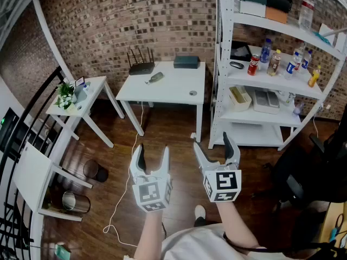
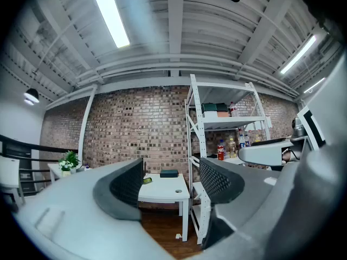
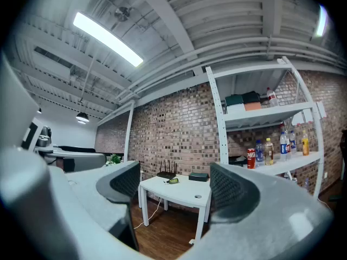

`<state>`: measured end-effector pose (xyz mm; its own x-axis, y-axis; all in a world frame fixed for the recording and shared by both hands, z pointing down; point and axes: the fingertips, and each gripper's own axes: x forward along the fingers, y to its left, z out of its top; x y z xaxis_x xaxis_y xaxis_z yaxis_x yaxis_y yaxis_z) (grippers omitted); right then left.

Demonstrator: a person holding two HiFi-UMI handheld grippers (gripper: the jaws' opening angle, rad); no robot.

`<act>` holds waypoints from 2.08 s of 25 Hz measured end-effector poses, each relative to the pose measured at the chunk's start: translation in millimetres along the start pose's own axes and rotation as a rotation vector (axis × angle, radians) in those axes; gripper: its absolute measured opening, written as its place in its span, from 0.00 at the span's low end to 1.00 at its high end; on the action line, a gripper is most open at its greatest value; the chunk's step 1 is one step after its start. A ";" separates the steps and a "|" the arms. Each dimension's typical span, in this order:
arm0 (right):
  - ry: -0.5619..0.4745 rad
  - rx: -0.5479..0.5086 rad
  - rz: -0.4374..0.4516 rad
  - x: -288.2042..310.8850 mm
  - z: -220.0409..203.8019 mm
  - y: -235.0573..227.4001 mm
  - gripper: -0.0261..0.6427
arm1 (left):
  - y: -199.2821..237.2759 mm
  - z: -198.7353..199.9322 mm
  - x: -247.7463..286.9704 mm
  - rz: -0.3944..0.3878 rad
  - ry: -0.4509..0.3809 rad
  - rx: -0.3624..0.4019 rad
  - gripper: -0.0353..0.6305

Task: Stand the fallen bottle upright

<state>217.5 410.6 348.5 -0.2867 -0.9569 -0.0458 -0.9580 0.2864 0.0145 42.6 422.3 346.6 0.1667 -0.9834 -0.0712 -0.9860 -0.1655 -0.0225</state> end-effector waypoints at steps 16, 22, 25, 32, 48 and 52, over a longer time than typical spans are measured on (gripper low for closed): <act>0.083 0.025 0.099 125.5 -52.0 -61.1 0.59 | 7.7 -61.6 129.0 0.090 0.114 -0.045 0.53; 0.096 0.007 0.102 202.2 -62.0 -61.8 0.58 | 40.6 -74.5 197.8 0.084 0.110 -0.057 0.53; 0.093 -0.016 0.119 252.6 -54.4 -52.0 0.58 | 63.1 -63.2 240.0 0.086 0.090 -0.047 0.53; 0.091 -0.064 0.156 376.6 -35.1 -18.3 0.58 | 136.7 -50.2 343.0 0.080 0.062 -0.040 0.53; 0.222 -0.005 0.320 556.8 -106.3 1.2 0.53 | 206.8 -109.7 491.8 0.088 0.142 -0.088 0.52; 0.236 -0.009 0.383 626.8 -116.9 3.8 0.53 | 238.6 -119.8 549.0 0.145 0.165 -0.089 0.52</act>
<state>34.3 -193.8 436.6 -0.6118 -0.7670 0.1931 -0.7824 0.6227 -0.0054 -102.5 -166.0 421.7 0.0265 -0.9949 0.0974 -0.9977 -0.0203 0.0643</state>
